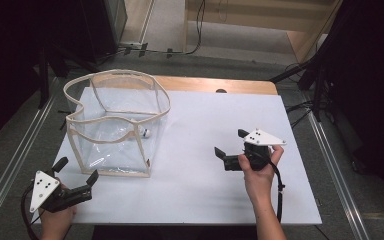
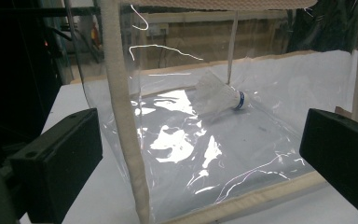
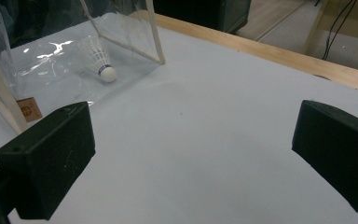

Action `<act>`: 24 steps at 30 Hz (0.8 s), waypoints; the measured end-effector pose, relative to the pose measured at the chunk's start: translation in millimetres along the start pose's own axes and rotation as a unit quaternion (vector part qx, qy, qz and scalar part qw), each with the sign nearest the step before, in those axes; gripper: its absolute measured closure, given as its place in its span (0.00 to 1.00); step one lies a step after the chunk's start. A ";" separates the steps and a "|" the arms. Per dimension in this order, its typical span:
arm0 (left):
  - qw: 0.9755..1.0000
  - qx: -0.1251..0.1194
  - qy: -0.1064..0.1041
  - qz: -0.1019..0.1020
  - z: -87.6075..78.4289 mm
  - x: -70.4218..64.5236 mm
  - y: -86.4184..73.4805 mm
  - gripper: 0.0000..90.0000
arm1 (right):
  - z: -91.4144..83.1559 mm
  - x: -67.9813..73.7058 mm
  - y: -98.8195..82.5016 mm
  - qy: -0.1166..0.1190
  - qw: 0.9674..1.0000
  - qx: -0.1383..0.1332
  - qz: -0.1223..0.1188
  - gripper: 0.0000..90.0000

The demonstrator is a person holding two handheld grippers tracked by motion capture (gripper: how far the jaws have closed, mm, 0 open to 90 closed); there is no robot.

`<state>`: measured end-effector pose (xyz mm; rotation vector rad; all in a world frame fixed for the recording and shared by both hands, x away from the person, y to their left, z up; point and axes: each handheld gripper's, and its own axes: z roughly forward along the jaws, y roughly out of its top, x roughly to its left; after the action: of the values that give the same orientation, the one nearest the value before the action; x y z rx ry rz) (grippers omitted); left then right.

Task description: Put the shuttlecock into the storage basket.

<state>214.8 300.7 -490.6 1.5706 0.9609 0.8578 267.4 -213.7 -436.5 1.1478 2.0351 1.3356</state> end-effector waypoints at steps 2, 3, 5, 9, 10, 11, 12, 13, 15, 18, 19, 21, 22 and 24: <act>1.000 0.000 0.000 0.001 0.0 -0.1 0.0 0.00 | -2.1 -1.2 -2.3 -0.002 1.000 -0.001 -0.001 0.00; 1.000 0.000 0.000 0.001 0.0 -0.2 0.0 0.00 | -3.4 -1.7 -3.6 -0.003 1.000 -0.002 0.000 0.00; 1.000 0.000 0.001 0.001 0.0 -0.3 -0.1 0.00 | -6.1 -3.2 -5.8 -0.004 1.000 -0.001 0.001 0.00; 1.000 0.001 0.001 0.002 0.0 -0.5 -0.1 0.00 | -12.0 -6.7 -11.2 -0.010 1.000 -0.001 0.003 0.00; 1.000 0.001 0.001 0.002 0.0 -0.6 0.0 0.00 | -13.0 -7.8 -12.3 -0.009 1.000 -0.003 0.000 0.00; 1.000 0.001 0.002 0.004 0.1 -0.6 0.0 0.00 | -14.9 -8.3 -14.0 -0.011 1.000 -0.001 0.002 0.00; 1.000 0.002 0.002 0.004 0.1 -0.7 0.0 0.00 | -16.3 -9.1 -15.6 -0.012 1.000 -0.001 0.002 0.00; 1.000 0.002 0.003 0.005 0.3 -0.9 0.0 0.00 | -17.2 -9.6 -16.8 -0.013 1.000 0.000 0.002 0.00; 1.000 0.002 0.003 0.006 0.4 -1.1 0.0 0.00 | -20.3 -11.3 -20.4 -0.014 1.000 0.001 0.002 0.00; 1.000 0.003 0.004 0.005 0.4 -0.8 0.1 0.00 | -24.5 -14.3 -25.4 -0.016 1.000 -0.001 0.003 0.00; 1.000 0.002 0.004 0.005 0.3 -0.8 0.0 0.00 | -25.8 -15.3 -27.2 -0.016 1.000 0.000 0.006 0.00; 1.000 0.002 0.004 0.006 0.5 -1.0 0.0 0.00 | -28.0 -17.2 -30.2 -0.019 1.000 0.000 0.007 0.00; 1.000 0.003 0.004 0.006 0.5 -1.0 0.0 0.00 | -29.4 -18.2 -31.8 -0.019 1.000 0.001 0.009 0.00; 1.000 0.002 0.004 0.007 0.5 -1.2 0.0 0.00 | -32.2 -20.1 -34.8 -0.021 1.000 0.001 0.010 0.00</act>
<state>214.7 299.3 -490.8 1.5804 0.9600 0.8724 241.2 -253.9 -455.4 1.1902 2.0007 1.3087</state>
